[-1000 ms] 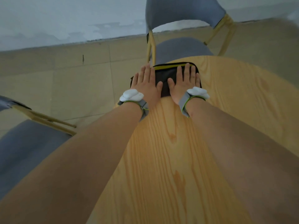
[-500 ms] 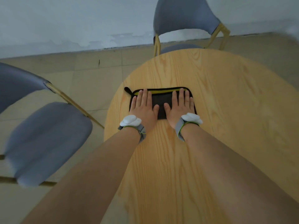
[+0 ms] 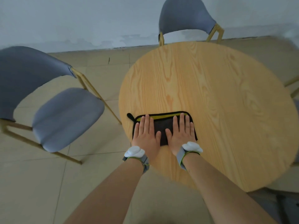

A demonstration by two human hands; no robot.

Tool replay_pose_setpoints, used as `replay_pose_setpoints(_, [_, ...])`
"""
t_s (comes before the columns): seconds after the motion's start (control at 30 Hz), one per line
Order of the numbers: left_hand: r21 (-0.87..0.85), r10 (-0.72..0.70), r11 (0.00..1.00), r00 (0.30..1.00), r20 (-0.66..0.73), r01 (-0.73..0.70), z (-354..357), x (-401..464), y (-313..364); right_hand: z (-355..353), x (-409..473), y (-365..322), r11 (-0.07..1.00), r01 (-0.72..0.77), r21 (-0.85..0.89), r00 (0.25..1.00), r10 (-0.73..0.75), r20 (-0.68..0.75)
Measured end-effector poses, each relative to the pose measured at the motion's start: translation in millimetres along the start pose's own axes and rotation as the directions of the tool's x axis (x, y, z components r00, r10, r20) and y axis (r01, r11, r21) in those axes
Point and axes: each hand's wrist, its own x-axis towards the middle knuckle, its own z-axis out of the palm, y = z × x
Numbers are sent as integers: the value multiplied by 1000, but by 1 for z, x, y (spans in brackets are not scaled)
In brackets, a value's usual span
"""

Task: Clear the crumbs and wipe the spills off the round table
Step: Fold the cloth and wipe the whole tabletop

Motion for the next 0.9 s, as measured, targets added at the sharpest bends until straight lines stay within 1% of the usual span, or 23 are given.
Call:
replay_pose_setpoints(0.2, [-10,5,1000,999,49,-4,4,-52,-4,8,-58,-5,1000,-19,2,1000,19,-13])
replay_pose_setpoints(0.37, [-45,15,999,999,50,-13,4,-84,-4,13,-92,-11,999,-36,15,999,36,-10])
replay_pose_setpoints(0.53, [-71,33,997,999,27,-31,-1,-108,-5,12,-116,-15,998,-37,58,998,39,-46])
replay_pose_setpoints(0.8, [-24,80,997,997,21,-80,2,-104,-15,13,-117,-18,999,-34,16,999,34,-22])
replay_pose_setpoints(0.9, [-31,57,998,998,30,-56,-1,-86,-25,11,-101,-23,1000,-5,14,1000,4,8])
